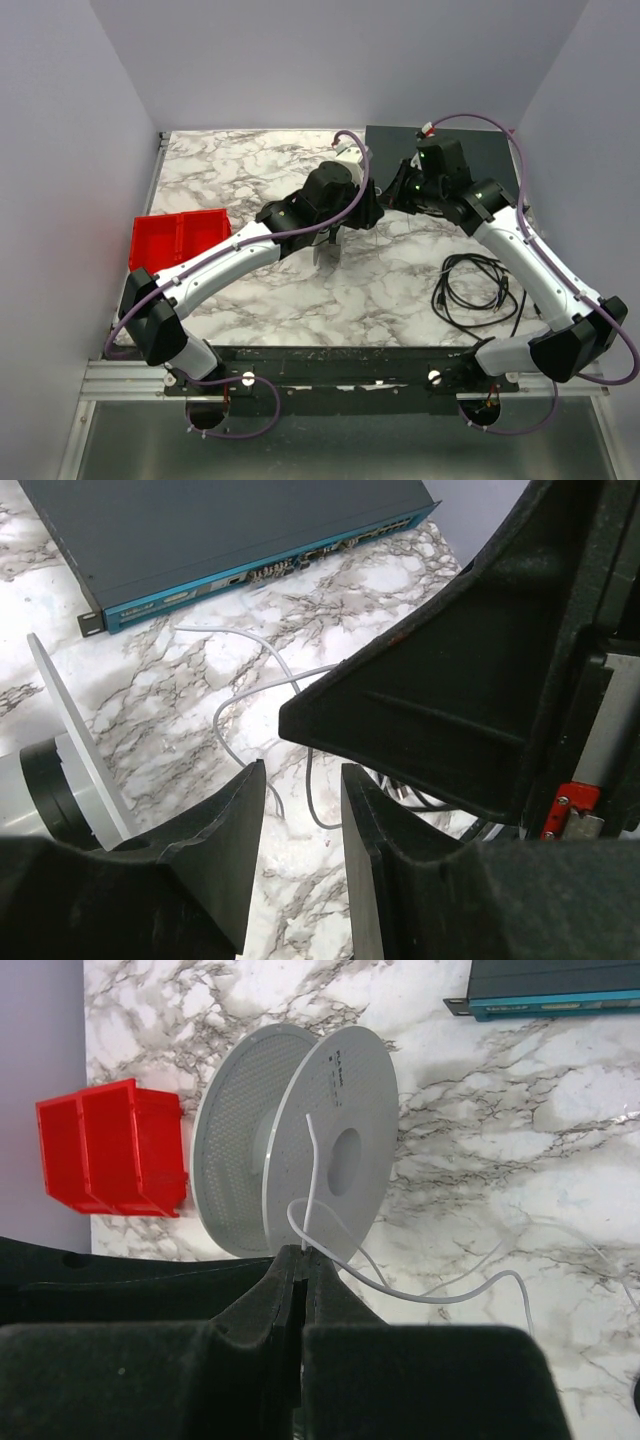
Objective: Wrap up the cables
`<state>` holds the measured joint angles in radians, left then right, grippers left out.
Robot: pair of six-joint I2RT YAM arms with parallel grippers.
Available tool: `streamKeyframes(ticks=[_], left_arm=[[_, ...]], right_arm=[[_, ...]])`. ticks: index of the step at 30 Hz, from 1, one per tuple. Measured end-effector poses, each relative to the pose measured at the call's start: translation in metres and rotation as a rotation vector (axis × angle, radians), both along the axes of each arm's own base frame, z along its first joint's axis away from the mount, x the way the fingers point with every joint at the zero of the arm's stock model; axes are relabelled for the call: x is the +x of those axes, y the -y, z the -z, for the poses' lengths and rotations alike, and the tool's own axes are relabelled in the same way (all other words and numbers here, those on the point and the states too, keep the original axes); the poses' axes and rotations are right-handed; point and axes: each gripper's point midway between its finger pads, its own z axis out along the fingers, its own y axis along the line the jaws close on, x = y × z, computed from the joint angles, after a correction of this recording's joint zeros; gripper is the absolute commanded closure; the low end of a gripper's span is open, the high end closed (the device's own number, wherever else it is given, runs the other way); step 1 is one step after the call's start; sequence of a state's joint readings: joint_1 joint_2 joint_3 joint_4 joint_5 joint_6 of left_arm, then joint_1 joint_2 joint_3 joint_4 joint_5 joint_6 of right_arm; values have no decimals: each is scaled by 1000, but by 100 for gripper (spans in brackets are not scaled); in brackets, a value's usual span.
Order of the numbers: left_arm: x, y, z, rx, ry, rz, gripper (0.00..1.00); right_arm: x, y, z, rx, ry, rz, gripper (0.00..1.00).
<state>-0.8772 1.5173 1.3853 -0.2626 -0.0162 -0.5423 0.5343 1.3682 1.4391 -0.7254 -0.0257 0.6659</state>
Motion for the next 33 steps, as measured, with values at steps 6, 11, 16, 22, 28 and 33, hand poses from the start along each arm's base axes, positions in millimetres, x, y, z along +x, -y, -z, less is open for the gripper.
streamKeyframes(ticks=[6,11,16,22,28,33], left_arm=[[2,3,-2,-21,15,2,66],[3,6,2,-28,12,2,67],[4,9,6,-36,1,3,87],[3,14,13,-40,-24,14,100],[-4,14,17,-31,-52,43,100],[-13,10,13,-26,-66,60,100]], right_arm=[[-1,-3,-4,13,-2,-10,99],[0,-3,-2,19,-12,-7,99],[0,-4,-3,25,-15,-7,99],[-1,-4,-3,27,-18,-10,52],[15,12,4,-4,-12,39,33],[49,53,36,-33,-52,150,32]])
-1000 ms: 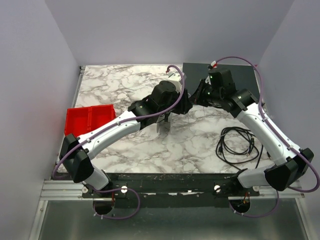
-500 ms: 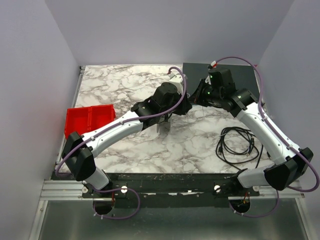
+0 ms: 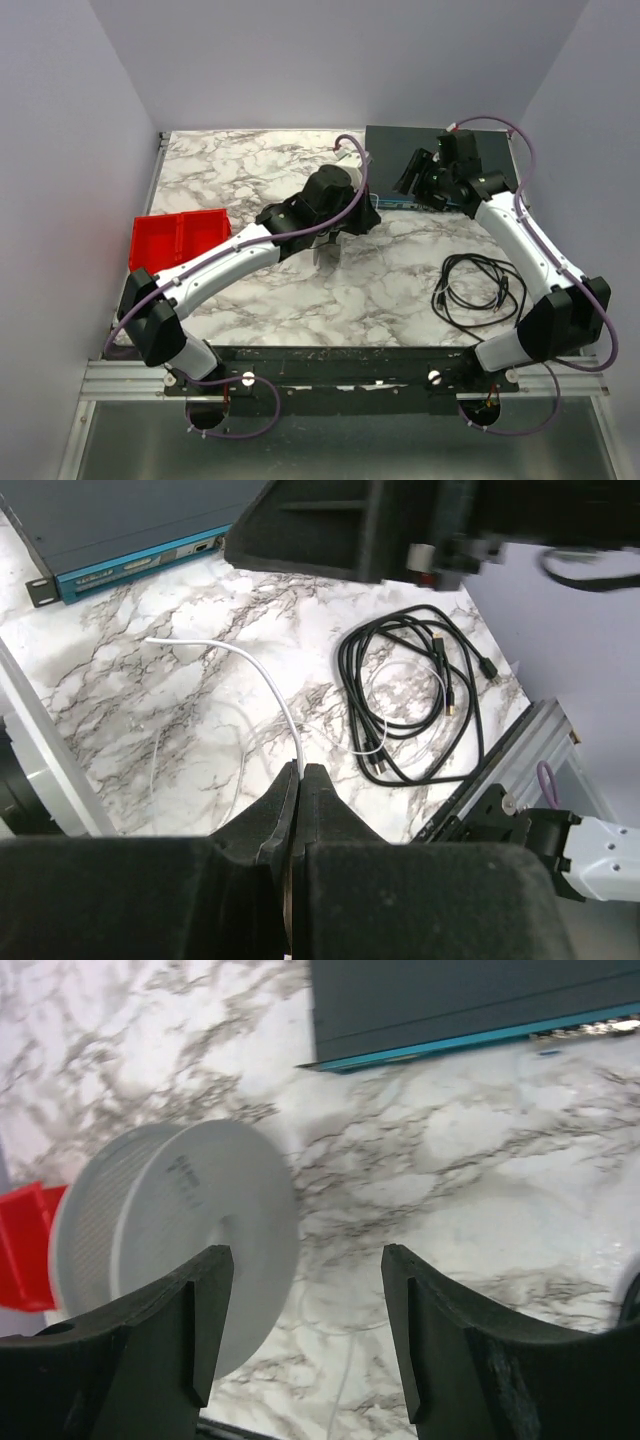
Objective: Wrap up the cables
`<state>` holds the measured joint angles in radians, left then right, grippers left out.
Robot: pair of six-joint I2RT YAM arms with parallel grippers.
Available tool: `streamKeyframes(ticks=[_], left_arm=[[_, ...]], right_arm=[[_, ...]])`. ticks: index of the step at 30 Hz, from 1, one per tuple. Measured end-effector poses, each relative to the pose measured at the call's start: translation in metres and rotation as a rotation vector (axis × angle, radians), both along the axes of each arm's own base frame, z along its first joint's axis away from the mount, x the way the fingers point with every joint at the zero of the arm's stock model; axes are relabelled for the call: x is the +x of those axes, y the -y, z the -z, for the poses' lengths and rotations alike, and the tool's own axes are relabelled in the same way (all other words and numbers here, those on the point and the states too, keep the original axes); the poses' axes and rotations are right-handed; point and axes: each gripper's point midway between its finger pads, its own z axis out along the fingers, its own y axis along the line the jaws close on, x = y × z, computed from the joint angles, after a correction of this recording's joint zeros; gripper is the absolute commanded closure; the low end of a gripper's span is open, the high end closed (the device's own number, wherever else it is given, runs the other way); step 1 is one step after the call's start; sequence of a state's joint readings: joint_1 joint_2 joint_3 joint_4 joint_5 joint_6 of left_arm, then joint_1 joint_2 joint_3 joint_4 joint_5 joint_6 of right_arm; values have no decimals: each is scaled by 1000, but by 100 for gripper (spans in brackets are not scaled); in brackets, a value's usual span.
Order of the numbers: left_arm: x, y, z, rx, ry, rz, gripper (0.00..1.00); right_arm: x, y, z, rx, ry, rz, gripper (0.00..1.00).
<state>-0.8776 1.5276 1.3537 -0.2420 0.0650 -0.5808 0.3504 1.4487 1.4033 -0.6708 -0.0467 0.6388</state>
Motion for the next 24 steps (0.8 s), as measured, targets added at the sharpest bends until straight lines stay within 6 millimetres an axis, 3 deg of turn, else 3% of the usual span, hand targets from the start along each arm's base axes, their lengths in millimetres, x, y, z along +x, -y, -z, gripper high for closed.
streamKeyframes(ticks=[3,7,10,14,17,20,24], left_arm=[[-5,-7,-12,-8,9,-4,100],[-1,-19,-38,-43,28,-55,100],[14,-33,-60,-79,15,-143,100],[30,-48,-80,-113,3,-232,100],[34,-49,-86,-119,-20,-257,100],[38,-47,-85,-111,-45,-268,100],[39,-47,-76,-87,-78,-278,100]], right_arm=[[9,22,29,-20,-60,55,31],[-2,21,43,-1,-61,35,31],[-17,18,18,44,49,-14,32],[-36,8,-48,140,313,-121,32],[-55,-4,-79,198,469,-224,32],[-68,-23,-85,208,531,-326,32],[-86,-59,-72,183,534,-472,33]])
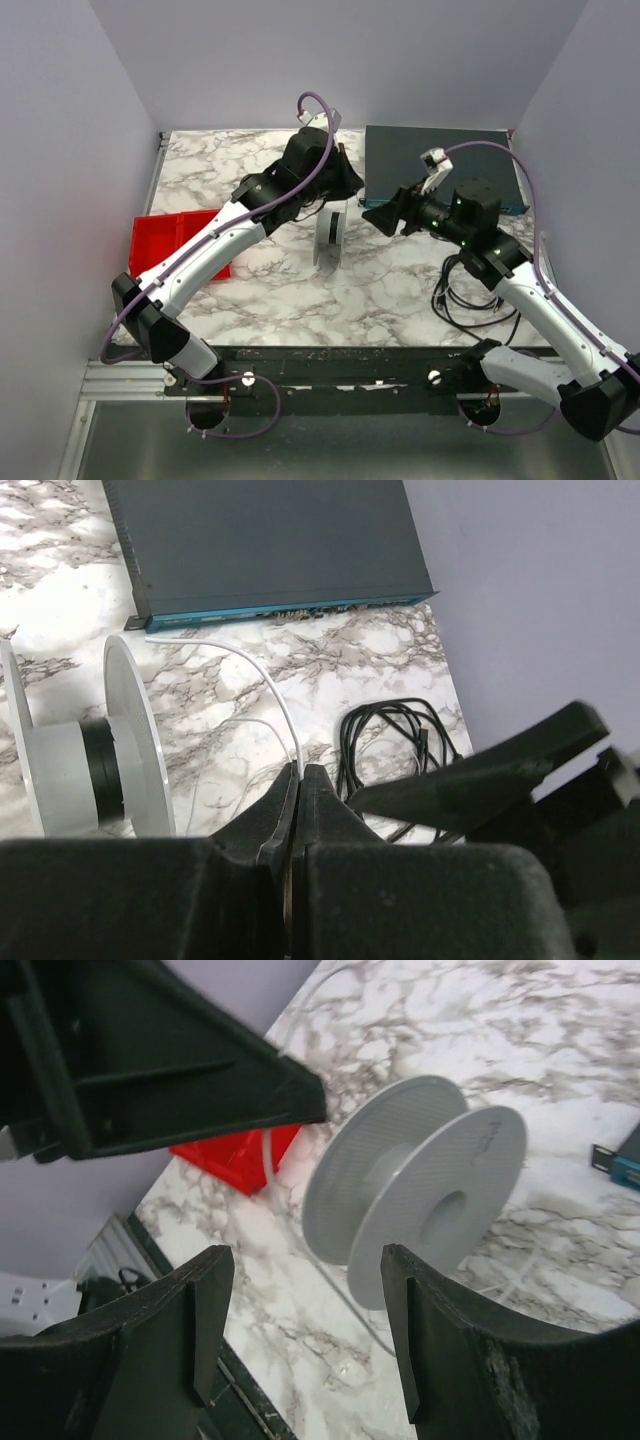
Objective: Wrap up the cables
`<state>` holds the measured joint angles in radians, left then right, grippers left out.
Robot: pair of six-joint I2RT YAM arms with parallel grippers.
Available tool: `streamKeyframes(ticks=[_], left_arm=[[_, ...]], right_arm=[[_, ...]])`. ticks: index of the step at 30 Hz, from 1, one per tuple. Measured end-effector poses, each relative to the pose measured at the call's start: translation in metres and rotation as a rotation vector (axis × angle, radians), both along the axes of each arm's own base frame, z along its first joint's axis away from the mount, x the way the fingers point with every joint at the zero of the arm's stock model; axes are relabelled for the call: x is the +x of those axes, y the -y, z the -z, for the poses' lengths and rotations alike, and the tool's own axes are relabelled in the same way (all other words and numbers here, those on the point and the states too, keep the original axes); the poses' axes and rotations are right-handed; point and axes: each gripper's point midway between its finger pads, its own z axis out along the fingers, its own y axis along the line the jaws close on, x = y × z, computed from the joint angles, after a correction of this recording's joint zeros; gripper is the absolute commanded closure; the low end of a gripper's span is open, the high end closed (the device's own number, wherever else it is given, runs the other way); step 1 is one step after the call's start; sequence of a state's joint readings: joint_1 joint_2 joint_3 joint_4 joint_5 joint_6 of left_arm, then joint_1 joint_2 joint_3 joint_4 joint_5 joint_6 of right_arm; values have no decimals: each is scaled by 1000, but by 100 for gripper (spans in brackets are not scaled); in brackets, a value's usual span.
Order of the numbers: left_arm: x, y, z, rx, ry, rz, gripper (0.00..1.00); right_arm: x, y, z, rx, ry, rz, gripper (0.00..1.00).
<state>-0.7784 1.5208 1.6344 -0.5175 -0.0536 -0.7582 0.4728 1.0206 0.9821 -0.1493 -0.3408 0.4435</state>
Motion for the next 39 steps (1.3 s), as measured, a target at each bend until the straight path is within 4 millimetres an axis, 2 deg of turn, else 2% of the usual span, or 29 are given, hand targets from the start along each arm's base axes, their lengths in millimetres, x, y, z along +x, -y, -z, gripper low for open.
streamKeyframes(ticks=[3,8,11,17,25,32,36,39], left_arm=[[1,1,2,4,-13,-1,100],[1,-1,6,9,-28,-5,100],[0,-1,6,8,-33,-2,100],[0,-1,6,3,-38,4,100],[4,-5,21,-6,-80,-3,100],[7,-10,36,-14,-115,-24,100],[7,-15,39,-23,-128,-41,100],[5,-20,37,-32,-129,-49,100]], right_arm=[[-8,-18,9,-43,13,-56,34],[-6,-28,25,-106,18,-63,35],[-1,-27,31,-137,21,-36,36],[6,-22,40,-173,26,2,51],[5,-25,75,-223,-38,-6,52],[8,-19,86,-239,-51,35,53],[9,-17,92,-242,-59,50,66],[11,-16,92,-232,-63,66,84]])
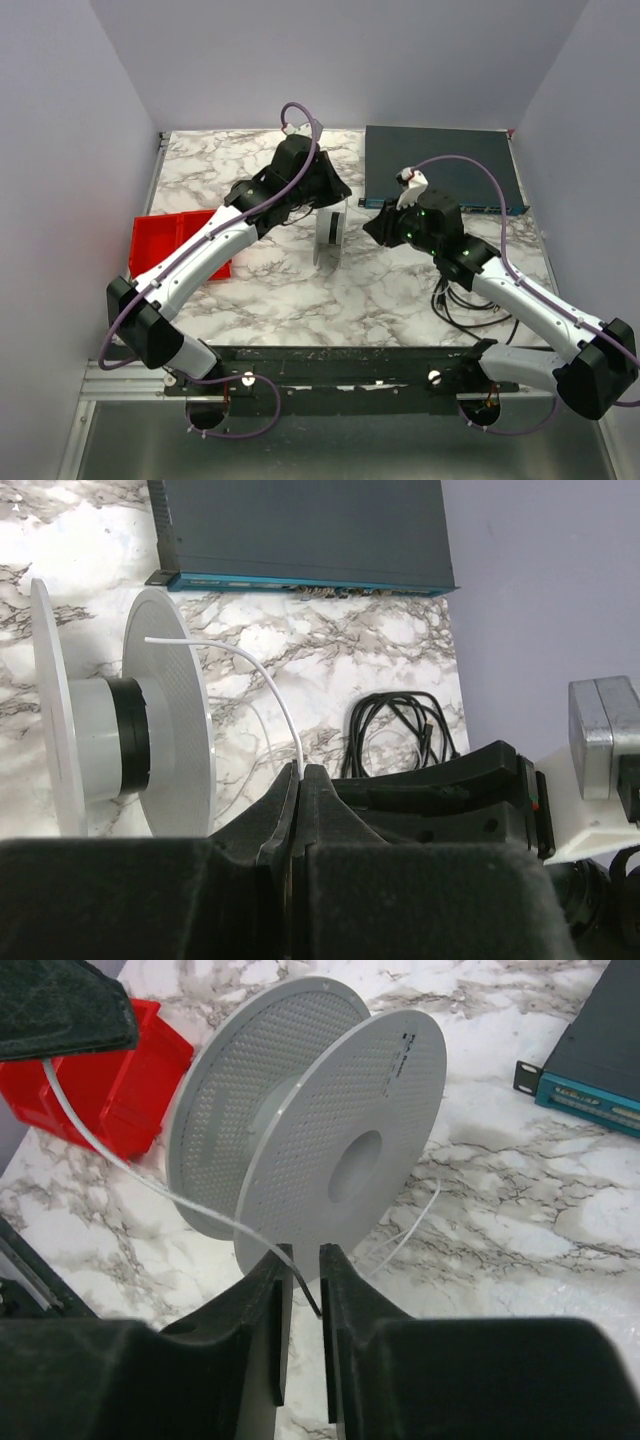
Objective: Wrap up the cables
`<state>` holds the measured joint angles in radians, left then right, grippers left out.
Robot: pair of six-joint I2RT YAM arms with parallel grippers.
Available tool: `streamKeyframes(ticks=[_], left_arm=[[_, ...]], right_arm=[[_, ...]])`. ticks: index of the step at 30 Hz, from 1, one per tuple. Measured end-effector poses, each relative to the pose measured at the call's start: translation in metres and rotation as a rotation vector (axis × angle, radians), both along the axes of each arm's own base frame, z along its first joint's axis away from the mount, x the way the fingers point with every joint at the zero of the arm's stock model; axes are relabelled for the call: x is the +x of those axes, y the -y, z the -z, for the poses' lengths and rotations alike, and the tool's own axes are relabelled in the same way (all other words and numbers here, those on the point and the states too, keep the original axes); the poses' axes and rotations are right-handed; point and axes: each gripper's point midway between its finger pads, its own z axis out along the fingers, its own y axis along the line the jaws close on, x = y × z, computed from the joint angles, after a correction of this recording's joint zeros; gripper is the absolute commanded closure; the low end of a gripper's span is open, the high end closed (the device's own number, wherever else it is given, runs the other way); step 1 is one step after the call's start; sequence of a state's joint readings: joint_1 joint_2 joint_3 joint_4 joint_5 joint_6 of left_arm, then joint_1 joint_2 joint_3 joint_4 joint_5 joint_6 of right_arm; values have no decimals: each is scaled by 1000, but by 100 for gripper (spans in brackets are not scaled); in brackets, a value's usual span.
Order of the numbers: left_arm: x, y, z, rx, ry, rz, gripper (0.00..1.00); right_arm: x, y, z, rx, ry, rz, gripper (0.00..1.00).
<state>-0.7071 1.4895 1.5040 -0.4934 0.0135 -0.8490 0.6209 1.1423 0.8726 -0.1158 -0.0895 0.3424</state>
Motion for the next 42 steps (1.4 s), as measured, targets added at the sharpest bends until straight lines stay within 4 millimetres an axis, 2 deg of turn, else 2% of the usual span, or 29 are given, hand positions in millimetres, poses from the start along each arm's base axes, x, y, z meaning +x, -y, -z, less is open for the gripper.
streamKeyframes(ticks=[2,5,7,11,14,17,22,26,34,38,42], left_arm=[[-1,-2,-3,-10,5,-6,100],[-3,-5,-5,-25,14,-8,99],[-5,-6,-2,-30,16,-6,87],[-12,-12,11,-30,21,-3,56],[-20,-19,21,-17,26,3,47],[-25,-25,22,-6,50,15,45],[-32,-33,6,-6,116,32,45],[-38,-47,0,5,163,8,45],[-42,-78,17,83,208,-73,44],[-41,-84,28,119,208,-88,44],[-38,-89,33,138,211,-105,42]], right_arm=[[2,1,-1,4,2,17,99],[5,3,-7,9,0,41,99],[7,3,-18,8,-1,51,99],[17,-5,-58,20,16,44,99],[18,-15,-76,20,0,-1,99],[11,-22,-71,-6,-60,-59,99],[-1,-28,-47,-57,-189,-125,99],[-1,-32,-35,-80,-257,-133,99],[6,-40,-18,-87,-337,-108,99],[2,-42,-22,-72,-337,-129,99],[-8,-45,-42,-27,-315,-180,99]])
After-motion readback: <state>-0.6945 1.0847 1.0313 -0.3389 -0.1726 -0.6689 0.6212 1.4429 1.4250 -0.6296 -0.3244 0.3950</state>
